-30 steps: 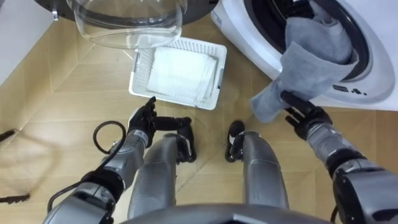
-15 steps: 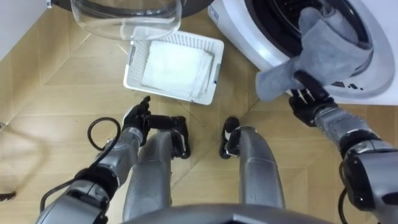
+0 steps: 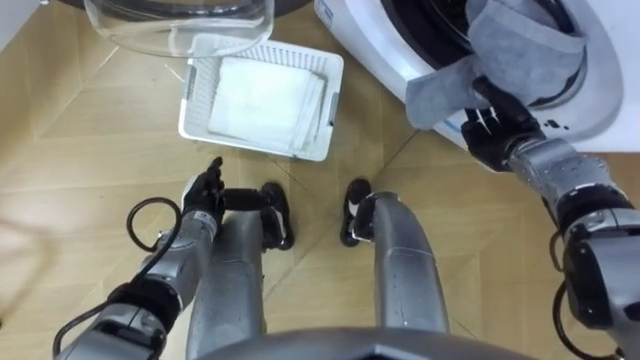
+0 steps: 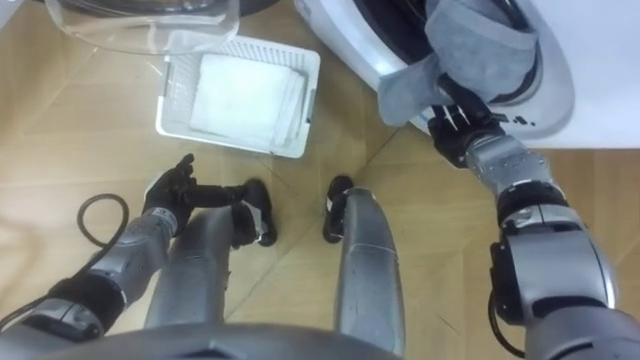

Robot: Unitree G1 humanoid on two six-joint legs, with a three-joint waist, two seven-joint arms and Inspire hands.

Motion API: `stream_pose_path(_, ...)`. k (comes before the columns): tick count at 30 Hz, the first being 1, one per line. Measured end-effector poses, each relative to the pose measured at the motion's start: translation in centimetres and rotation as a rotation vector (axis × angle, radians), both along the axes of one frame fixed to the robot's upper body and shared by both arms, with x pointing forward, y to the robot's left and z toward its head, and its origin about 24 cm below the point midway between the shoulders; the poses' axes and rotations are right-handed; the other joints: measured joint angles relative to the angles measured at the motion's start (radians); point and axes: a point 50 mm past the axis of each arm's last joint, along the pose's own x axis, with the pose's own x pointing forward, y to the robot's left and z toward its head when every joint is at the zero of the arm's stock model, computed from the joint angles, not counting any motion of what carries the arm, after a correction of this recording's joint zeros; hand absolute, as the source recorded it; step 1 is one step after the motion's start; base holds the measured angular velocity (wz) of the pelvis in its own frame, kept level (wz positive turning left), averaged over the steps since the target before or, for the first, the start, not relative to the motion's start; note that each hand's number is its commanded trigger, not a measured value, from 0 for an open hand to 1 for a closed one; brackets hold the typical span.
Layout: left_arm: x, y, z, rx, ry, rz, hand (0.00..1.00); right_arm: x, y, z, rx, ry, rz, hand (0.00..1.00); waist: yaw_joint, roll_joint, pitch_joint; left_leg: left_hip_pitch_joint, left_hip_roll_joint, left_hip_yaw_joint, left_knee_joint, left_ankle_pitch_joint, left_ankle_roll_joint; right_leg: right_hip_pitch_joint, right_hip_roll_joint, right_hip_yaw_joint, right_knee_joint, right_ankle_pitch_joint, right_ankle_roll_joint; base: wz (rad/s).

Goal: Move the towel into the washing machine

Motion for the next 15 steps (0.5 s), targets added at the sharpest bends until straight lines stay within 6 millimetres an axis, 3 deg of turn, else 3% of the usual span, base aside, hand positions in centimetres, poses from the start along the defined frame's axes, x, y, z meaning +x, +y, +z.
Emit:
stream_pose_path(3,-0.04,-0.05,-0.01,-0.003,-0.003,0.001,0.00,-0.07,-0.07,-0.08,0.000,0.006,-0.003,1.00,-0.006,0.000,0.0000,-0.007,0.001,0.001,0.015,-0.005,0.004,-0.004,-0.004,-0.001,0.012,-0.003,0.003,0.01)
stream_pose_path(8,0.17,-0.49,0.22,0.024,-0.023,-0.036,0.00,0.42,-0.50,0.61,0.018,-0.017,-0.041,1.00,-0.018,0.001,0.0000,-0.032,-0.018,0.005,0.046,-0.016,0.016,-0.040,-0.029,0.013,0.066,-0.026,0.014,0.09)
stream_pose_path(15,0.34,-0.74,0.43,0.025,-0.037,-0.051,0.00,0.53,-0.84,0.81,0.039,-0.026,-0.075,1.00,-0.007,0.002,-0.0004,-0.043,-0.018,0.010,0.064,-0.023,0.020,-0.055,-0.036,0.016,0.085,-0.034,0.015,0.01)
